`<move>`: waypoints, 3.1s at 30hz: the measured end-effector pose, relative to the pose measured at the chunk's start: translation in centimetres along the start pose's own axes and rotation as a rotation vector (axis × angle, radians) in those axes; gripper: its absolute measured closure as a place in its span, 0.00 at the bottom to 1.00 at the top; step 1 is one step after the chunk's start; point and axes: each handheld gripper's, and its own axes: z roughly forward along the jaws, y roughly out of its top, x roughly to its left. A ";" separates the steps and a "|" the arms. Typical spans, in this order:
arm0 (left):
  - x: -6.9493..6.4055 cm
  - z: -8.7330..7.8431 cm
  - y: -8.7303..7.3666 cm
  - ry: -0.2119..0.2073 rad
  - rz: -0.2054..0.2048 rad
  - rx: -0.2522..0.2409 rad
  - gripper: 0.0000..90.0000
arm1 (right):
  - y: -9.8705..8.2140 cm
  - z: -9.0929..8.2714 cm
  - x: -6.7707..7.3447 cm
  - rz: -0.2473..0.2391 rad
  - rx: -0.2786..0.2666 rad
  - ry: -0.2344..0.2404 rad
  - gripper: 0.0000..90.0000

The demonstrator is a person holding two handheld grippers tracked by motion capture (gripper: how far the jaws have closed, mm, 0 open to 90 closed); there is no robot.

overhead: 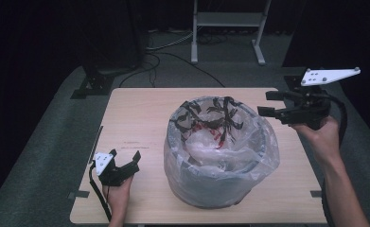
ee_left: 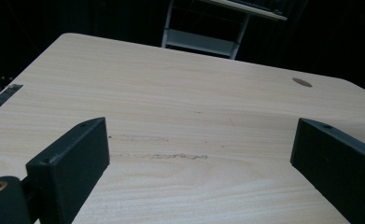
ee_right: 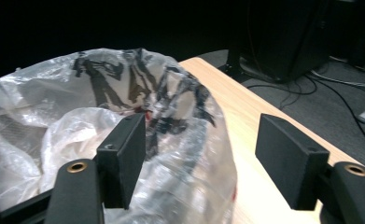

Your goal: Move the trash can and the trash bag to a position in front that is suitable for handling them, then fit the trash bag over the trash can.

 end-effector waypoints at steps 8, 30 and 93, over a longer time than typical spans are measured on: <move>0.0 0.0 0.0 0.001 0.004 0.001 0.04 | -0.9 -1.4 -1.0 0.040 -0.045 -0.034 0.35; -0.1 -0.3 0.2 0.004 0.003 -0.008 0.04 | -4.0 -2.9 -2.5 0.108 -0.069 -0.155 0.31; -1.0 -0.1 -0.3 -0.001 0.030 0.015 0.03 | -15.9 -1.7 -2.8 0.266 -0.043 -0.388 0.25</move>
